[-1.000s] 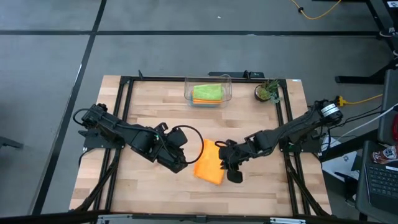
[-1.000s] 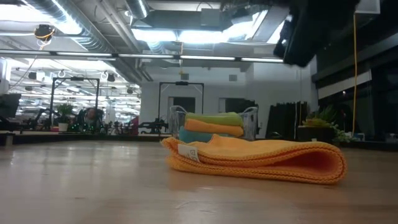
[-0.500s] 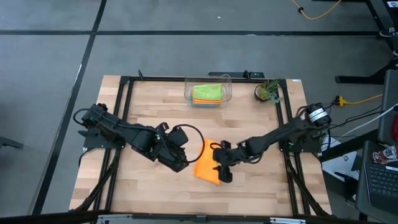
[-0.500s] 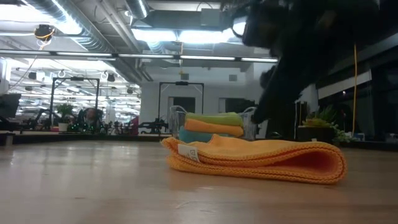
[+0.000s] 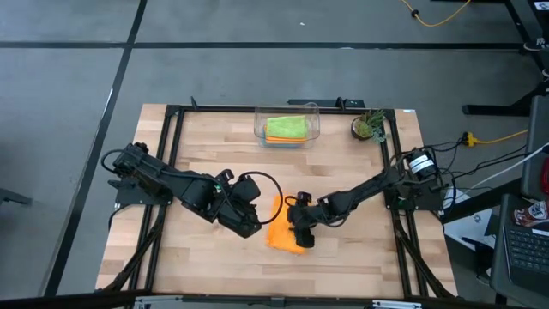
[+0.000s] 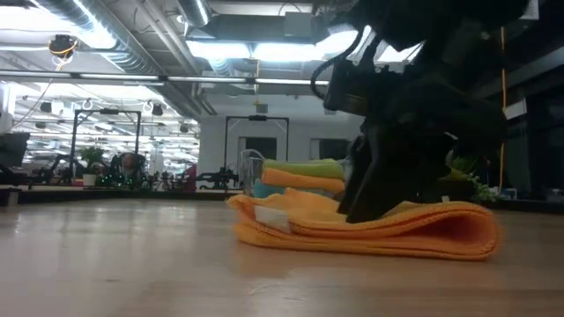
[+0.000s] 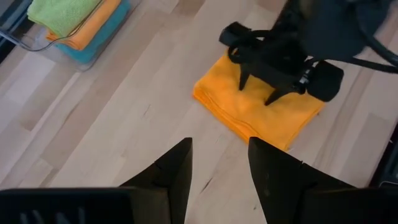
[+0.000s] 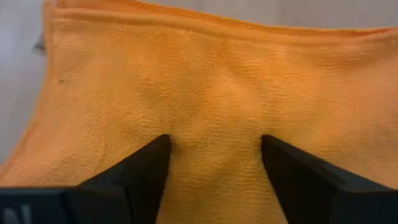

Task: Fold microfiber towels
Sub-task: Fold the orange microfiber cloth

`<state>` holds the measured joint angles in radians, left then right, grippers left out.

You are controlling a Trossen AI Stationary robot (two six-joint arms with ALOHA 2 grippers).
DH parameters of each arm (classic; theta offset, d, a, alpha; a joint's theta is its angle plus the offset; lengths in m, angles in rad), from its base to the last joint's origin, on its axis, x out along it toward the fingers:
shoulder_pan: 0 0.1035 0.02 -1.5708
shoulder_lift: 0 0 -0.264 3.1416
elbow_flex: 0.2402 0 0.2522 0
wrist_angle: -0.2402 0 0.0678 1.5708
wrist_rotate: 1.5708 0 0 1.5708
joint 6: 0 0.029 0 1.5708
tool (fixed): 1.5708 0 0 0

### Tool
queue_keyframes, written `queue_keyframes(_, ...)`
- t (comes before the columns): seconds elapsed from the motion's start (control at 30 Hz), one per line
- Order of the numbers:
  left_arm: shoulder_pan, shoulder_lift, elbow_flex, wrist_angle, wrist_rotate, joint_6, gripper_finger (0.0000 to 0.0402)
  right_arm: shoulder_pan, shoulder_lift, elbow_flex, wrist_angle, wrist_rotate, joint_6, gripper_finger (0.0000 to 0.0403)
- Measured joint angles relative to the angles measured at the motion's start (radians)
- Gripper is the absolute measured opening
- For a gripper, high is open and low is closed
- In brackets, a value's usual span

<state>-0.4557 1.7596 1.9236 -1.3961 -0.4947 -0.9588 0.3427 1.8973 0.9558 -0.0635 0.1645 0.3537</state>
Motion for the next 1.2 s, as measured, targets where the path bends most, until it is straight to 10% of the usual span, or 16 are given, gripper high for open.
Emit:
queue_keyframes(0.37,0.0,0.0,0.0,-0.001,0.0,0.0,0.0149,-0.201,0.007,0.06,-0.028,-0.213,-0.515,0.0256)
queue_keyframes(0.57,0.0,0.0,0.0,-0.001,0.0,0.0,0.0149,-0.255,0.009,0.208,-0.118,-0.214,-0.49,0.0256)
queue_keyframes(0.9,0.0,0.0,0.0,0.008,0.053,0.001,0.0149,-0.213,0.007,0.548,-0.738,-0.219,-0.384,0.0256)
queue_keyframes(1.2,0.0,0.0,0.0,0.032,0.069,0.001,0.0149,-0.159,-0.053,0.513,-0.991,-0.235,-0.253,0.0256)
